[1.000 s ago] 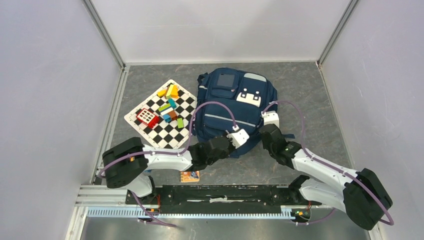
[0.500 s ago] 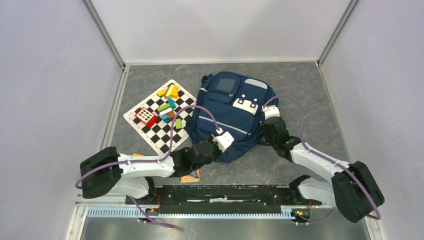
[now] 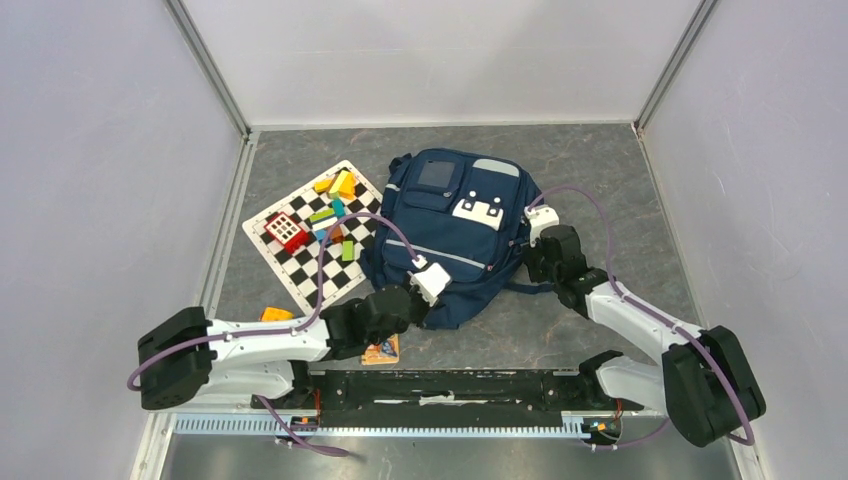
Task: Pack the student bag
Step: Zip the student bag at the center of the board, then unzip the student bag at the center of the board.
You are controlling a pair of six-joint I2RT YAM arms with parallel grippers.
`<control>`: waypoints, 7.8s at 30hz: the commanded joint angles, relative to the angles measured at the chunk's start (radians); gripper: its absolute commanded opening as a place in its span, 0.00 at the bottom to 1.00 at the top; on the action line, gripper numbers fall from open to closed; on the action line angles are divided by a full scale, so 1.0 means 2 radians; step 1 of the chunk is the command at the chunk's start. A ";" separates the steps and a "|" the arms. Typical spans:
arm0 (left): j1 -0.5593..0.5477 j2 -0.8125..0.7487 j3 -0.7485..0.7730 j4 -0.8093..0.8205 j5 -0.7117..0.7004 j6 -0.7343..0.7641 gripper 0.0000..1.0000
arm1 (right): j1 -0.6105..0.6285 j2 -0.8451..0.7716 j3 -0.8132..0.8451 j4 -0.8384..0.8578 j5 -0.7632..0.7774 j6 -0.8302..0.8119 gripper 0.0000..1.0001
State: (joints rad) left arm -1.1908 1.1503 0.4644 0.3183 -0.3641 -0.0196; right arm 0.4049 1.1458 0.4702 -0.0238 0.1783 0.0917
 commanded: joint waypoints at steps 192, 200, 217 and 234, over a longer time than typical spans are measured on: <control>0.078 0.057 0.031 -0.015 0.091 -0.398 0.02 | 0.246 0.186 0.293 -0.108 0.005 0.207 0.00; 0.078 0.035 0.019 -0.008 0.082 -0.391 0.02 | 0.292 0.217 0.345 -0.076 -0.004 0.211 0.00; 0.079 -0.030 0.013 -0.050 0.073 -0.335 0.57 | 0.283 0.131 0.328 -0.159 0.097 0.146 0.59; 0.089 -0.076 0.118 -0.244 0.064 -0.245 0.76 | 0.161 0.099 0.197 -0.137 -0.063 0.046 0.56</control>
State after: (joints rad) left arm -1.0271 0.9951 0.5758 -0.0593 -0.2340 -0.6060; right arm 0.7319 1.3289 0.8886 -0.3141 0.1181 0.2424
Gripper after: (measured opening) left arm 0.750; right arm 0.628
